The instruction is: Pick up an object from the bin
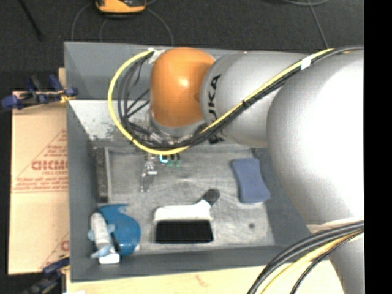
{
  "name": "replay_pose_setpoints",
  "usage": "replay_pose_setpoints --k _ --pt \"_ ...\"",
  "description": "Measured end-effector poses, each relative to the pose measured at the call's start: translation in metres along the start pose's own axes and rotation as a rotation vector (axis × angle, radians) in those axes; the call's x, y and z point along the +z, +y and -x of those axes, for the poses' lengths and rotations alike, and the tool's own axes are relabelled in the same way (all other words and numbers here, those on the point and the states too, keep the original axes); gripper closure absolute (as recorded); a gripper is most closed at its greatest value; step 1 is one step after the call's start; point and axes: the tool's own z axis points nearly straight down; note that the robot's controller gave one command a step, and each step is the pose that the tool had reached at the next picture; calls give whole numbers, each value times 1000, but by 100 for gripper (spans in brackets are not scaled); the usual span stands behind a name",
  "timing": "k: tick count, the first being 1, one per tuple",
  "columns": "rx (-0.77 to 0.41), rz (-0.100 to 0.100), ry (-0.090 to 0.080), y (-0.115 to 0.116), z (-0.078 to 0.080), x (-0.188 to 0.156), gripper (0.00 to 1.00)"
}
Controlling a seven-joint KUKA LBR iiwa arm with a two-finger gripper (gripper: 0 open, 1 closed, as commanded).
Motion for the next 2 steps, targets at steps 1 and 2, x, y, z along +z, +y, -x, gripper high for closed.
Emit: replay_pose_setpoints --k 1,2 --pt "3 1 -8 -1 2 -5 0" --pt "-94 -1 -9 -48 -48 7 0"
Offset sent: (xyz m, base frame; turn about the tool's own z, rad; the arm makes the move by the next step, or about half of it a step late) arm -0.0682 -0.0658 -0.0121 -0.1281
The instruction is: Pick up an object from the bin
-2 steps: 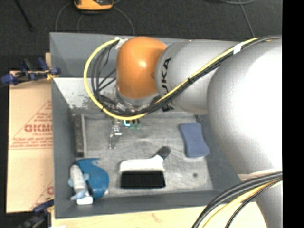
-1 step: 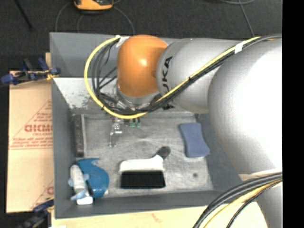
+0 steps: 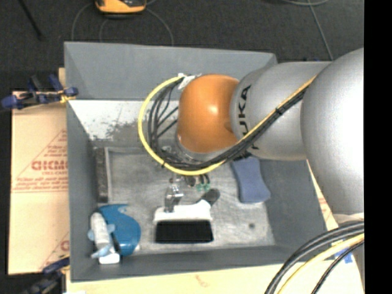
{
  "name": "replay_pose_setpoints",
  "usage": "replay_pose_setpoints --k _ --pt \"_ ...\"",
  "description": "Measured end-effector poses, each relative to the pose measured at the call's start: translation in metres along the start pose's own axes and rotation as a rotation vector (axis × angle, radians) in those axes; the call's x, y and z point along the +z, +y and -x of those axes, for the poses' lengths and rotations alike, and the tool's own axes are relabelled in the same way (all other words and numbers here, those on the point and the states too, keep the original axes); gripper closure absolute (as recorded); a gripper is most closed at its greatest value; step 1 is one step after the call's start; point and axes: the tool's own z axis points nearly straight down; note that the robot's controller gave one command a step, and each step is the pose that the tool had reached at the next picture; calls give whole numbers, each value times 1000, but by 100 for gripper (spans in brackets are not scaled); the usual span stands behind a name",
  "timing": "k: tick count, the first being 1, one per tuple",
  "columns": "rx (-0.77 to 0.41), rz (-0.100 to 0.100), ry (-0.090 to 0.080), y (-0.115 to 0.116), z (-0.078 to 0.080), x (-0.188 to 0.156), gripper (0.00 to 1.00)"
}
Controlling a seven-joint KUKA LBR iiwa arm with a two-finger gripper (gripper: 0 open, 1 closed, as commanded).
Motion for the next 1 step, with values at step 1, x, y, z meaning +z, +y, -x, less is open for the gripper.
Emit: replay_pose_setpoints --k 1 --pt "73 0 3 0 -43 -10 0"
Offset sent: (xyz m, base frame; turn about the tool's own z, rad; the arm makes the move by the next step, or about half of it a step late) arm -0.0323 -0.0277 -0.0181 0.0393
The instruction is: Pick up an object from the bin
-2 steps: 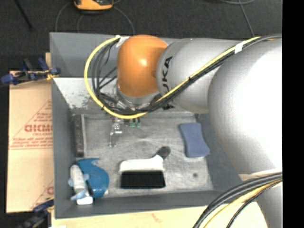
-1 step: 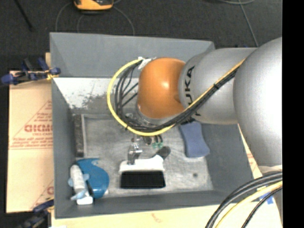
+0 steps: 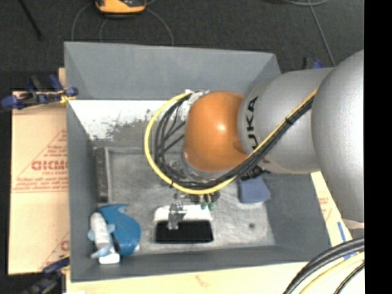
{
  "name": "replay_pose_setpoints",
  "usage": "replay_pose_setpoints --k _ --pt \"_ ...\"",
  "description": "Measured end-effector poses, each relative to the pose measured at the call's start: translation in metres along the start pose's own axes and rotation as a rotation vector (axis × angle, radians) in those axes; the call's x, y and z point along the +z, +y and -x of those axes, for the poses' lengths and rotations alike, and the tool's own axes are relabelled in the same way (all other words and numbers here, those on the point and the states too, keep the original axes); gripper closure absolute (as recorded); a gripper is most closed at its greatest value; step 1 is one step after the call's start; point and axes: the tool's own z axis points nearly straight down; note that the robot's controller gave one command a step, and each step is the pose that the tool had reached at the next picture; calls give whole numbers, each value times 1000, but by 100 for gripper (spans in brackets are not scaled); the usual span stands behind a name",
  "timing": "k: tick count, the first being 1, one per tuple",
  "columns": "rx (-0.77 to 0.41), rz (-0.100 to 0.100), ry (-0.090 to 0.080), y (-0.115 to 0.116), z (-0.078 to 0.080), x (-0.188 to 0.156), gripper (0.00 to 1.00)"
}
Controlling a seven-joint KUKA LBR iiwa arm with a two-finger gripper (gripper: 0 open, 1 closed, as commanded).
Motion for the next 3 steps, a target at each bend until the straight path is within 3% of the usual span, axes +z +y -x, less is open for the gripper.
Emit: replay_pose_setpoints --k 1,2,3 --pt "-29 -1 -3 -20 8 23 0" --pt "-57 1 -2 -44 -27 64 0" --pt "-25 2 3 -56 -6 67 100"
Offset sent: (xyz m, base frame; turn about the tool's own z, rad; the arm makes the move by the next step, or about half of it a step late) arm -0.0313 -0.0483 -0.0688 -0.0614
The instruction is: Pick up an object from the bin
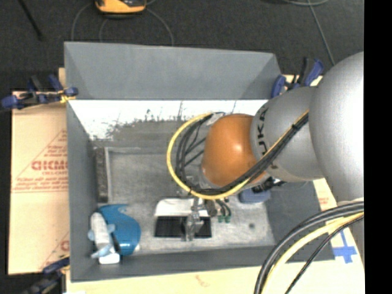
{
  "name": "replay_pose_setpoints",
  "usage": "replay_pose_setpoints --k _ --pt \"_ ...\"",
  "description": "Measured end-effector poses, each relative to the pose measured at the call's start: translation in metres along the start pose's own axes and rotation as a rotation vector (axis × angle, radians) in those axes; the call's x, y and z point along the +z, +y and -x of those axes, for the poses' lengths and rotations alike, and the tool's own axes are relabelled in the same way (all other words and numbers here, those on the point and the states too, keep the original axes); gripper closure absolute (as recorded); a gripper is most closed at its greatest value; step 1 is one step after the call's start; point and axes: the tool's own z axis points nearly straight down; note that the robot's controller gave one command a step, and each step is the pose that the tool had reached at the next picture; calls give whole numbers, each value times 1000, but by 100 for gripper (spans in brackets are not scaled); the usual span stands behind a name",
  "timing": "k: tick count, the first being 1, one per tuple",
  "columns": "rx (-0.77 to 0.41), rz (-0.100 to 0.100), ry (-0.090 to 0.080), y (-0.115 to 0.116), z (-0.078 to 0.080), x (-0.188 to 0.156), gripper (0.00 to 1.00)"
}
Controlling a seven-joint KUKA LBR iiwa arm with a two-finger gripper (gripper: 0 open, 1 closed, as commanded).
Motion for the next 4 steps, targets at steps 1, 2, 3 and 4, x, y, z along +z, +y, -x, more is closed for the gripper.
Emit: replay_pose_setpoints --k 1,2,3,4 --pt "1 0 -1 0 0 0 100" --pt "1 -1 2 0 -2 -7 100" --pt "3 -2 3 -1 -2 -28 100" --pt "4 -2 -5 -1 1 -40 100"
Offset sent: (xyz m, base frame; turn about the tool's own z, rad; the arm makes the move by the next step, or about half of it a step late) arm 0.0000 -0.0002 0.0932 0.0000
